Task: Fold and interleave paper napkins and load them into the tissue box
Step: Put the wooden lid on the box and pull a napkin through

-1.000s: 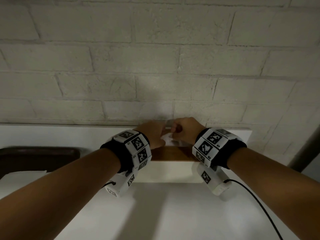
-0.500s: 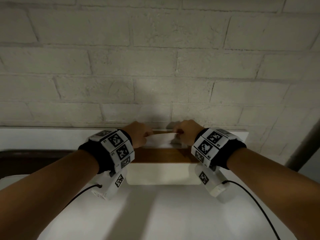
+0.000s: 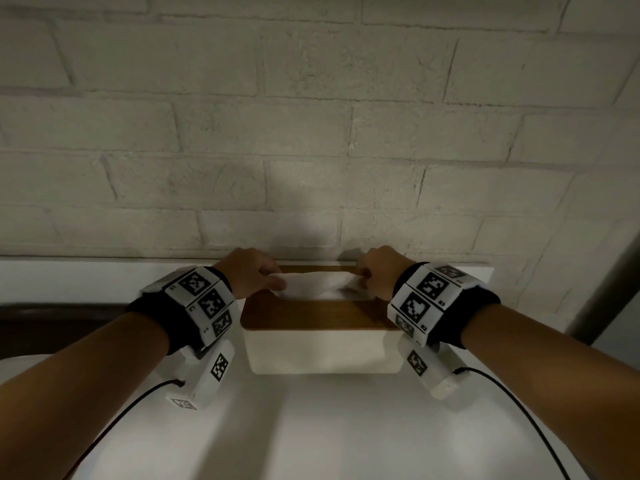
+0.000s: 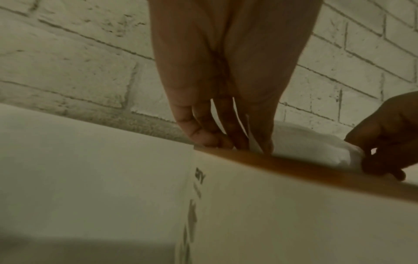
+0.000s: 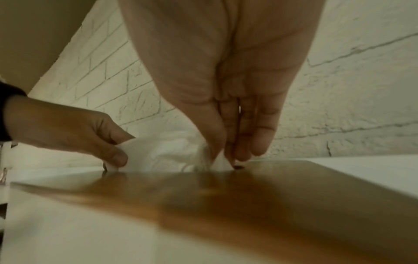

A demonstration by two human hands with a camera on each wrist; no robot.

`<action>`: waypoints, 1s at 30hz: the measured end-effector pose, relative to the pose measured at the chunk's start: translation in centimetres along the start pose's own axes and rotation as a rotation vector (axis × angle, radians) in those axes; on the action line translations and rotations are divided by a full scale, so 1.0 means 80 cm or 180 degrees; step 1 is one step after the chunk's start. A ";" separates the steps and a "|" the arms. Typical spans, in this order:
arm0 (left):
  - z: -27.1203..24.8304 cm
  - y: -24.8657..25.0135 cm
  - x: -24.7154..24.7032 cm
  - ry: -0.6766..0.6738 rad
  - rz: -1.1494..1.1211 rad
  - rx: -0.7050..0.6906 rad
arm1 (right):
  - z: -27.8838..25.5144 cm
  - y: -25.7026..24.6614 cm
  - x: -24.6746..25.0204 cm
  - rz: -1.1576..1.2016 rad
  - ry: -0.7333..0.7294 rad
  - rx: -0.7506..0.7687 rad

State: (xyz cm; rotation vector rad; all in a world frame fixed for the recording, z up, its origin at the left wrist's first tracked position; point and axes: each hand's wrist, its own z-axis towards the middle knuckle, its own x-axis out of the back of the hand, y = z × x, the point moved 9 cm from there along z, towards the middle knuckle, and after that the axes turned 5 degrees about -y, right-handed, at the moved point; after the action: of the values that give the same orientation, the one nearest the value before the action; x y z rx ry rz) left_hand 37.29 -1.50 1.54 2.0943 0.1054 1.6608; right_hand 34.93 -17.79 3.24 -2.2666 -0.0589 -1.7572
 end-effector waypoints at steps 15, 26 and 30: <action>-0.003 -0.017 -0.005 0.0027 -0.0280 0.0063 | 0.011 0.032 -0.018 0.0574 -0.0054 -0.0147; 0.002 -0.023 0.007 0.0438 -0.0593 0.0036 | 0.015 0.061 0.004 0.0596 0.0074 -0.0276; 0.015 -0.034 0.007 0.0607 -0.0979 0.0103 | 0.022 0.081 0.002 0.1291 0.0292 -0.0236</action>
State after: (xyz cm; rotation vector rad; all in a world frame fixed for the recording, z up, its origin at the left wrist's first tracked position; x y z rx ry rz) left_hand 39.17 0.78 0.79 1.8275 0.4922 1.6701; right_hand 37.88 -23.60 1.76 -2.0577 0.4580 -1.6595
